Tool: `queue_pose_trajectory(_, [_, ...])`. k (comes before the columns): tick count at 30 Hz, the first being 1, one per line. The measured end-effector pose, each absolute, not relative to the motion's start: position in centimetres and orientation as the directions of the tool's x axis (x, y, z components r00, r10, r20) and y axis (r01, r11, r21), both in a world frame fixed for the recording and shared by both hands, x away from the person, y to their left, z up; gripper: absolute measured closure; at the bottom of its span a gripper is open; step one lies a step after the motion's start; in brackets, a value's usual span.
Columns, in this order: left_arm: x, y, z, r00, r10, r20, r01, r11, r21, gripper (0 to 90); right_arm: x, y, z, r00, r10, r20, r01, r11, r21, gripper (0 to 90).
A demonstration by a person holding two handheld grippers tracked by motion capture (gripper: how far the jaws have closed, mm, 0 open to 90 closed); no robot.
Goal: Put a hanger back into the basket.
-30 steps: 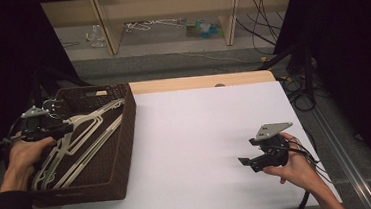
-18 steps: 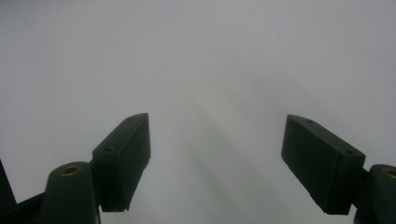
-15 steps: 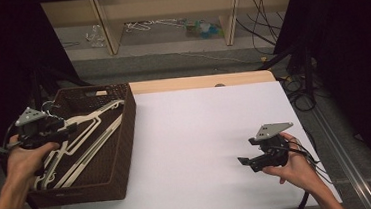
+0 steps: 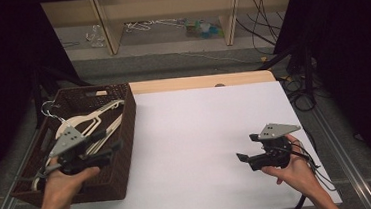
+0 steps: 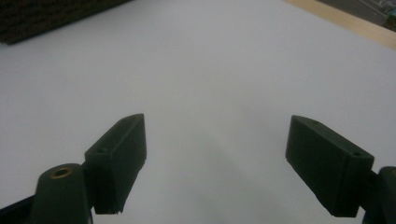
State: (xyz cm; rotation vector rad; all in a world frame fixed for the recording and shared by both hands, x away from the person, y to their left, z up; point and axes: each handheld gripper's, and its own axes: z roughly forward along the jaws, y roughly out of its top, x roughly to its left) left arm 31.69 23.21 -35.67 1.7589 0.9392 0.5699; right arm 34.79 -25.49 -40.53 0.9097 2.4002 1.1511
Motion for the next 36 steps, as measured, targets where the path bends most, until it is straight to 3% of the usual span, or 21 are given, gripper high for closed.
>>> queue_pose_trajectory(6, [30.2, 20.6, -36.6, 0.623, 0.781, -0.037, 0.296, -0.191, 0.936, 28.9, 34.3, -25.4, -40.6, -0.733, 0.680, 0.020, 0.390, 0.396, 0.831, 19.1])
queue_pose_trajectory(22, [27.9, 17.7, -40.3, 0.680, 0.732, -0.041, 0.293, -0.220, 0.930, 16.5, 33.3, -25.1, -40.9, -0.746, 0.666, 0.011, 0.354, 0.382, 0.854, 16.9])
queue_pose_trajectory(36, [26.4, 17.1, -41.6, 0.701, 0.713, -0.002, 0.257, -0.251, 0.933, 16.4, 31.8, -24.7, -41.1, -0.757, 0.654, -0.012, 0.326, 0.392, 0.860, 17.0])
